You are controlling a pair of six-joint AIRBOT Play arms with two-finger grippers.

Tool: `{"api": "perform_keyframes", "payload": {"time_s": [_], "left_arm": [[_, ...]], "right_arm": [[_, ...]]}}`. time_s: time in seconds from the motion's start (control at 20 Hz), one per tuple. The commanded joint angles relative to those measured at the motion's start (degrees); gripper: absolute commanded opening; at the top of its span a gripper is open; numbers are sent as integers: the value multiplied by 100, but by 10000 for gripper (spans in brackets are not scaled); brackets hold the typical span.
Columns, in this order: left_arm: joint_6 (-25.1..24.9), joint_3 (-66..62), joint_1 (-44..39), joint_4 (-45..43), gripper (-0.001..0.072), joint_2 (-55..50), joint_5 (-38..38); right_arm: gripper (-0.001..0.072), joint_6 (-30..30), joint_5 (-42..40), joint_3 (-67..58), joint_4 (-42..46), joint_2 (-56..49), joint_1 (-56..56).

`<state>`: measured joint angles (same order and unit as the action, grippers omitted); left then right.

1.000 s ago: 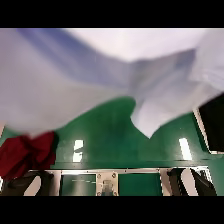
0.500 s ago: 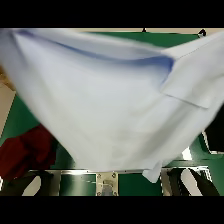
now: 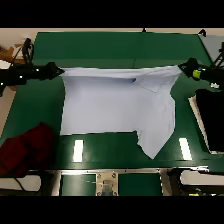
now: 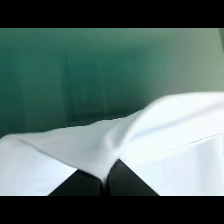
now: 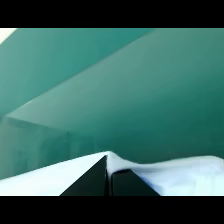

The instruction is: Fold the shirts.

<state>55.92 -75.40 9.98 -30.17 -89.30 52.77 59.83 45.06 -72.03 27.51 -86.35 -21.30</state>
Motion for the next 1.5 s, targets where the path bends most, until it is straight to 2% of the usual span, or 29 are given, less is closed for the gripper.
{"api": "perform_keyframes", "payload": {"time_s": [0.0, 0.15, 0.3, 0.5, 0.6, 0.75, 0.85, 1.1, 1.15, 1.2, 1.25, 1.3, 1.45], "left_arm": [[-195, -763, 7, 402, 23, -938, -400], [-195, -922, 7, 179, 23, -1084, -411], [57, -935, 9, -608, 23, -1082, 138], [664, -946, 7, -1836, 23, -1078, 1244], [1067, -938, 0, -2387, 23, -1080, 1488], [1311, -640, -83, -2645, 23, -1080, 1513], [1307, -372, -216, -2719, 23, -1084, 1316], [1384, -348, -457, -2675, 24, -1091, 1156], [1554, -367, -457, -2675, 62, -1091, 1311], [1779, -448, -437, -2715, 232, -1088, 1572], [2041, -599, -391, -2736, 495, -1088, 1915], [2240, -778, -330, -2741, 538, -1080, 2286], [2627, -1001, -229, -2859, 537, -804, 3080]], "right_arm": [[13, 162, 98, -1036, -46, -1255, 57], [13, 162, 155, -1215, 74, -1497, 39], [11, 164, 645, -1217, 592, -1427, -131], [10, 168, 1681, -1054, 1641, -1115, -404], [11, 238, 1696, -688, 2083, -973, -402], [11, 227, 1394, -11, 2116, -966, -367], [11, 203, 1187, 306, 2116, -966, -348], [24, 210, 1211, 385, 2015, -968, -348], [131, 210, 1327, 350, 1978, -966, -348], [208, 210, 1563, 262, 1985, -946, -352], [210, 254, 1825, 164, 2009, -883, -396], [211, 420, 2011, 96, 2037, -772, -457], [211, 765, 2450, 125, 2299, -164, -796]]}}
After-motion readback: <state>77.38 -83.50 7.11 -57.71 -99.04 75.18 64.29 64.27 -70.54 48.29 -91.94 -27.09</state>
